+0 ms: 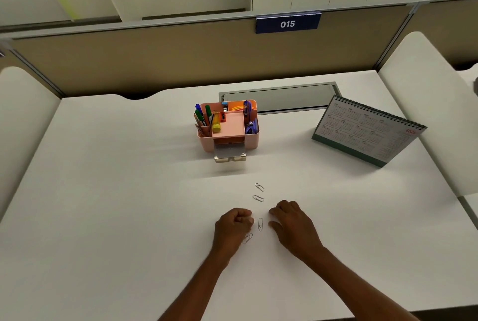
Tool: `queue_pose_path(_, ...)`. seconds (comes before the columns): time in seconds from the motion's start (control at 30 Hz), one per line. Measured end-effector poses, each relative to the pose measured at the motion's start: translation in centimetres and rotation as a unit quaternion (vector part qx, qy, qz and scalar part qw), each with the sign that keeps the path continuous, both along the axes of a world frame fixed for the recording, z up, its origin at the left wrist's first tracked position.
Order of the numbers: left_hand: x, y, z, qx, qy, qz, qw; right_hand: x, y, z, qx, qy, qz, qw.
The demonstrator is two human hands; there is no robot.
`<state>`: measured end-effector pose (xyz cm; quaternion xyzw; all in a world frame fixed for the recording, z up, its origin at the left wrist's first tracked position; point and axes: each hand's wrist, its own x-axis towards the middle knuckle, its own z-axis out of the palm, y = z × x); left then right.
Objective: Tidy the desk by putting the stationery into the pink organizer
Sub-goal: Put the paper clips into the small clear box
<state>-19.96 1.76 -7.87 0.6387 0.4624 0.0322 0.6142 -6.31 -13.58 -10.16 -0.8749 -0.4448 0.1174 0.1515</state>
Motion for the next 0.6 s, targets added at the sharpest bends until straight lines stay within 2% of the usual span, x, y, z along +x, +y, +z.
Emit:
queue_pose_path(0.13, -2.0, -0.4, -0.9, 0.137, 0.014, -0.081, 0.987, -0.1, 0.0, -0.1, -0.001, -0.019, 0.068, 0.998)
queue_pose_path(0.37, -4.8, -0.8, -2.8, 0.297, 0.047, -0.155, 0.941, 0.4, 0.5, 0.3, 0.016, -0.043, 0.198, 0.979)
queue_pose_path(0.6, -5.8, -1.5, -2.8, 0.336, 0.037, -0.139, 0.931, 1.5, 1.2, 0.6, 0.020, -0.117, 0.281, 0.952)
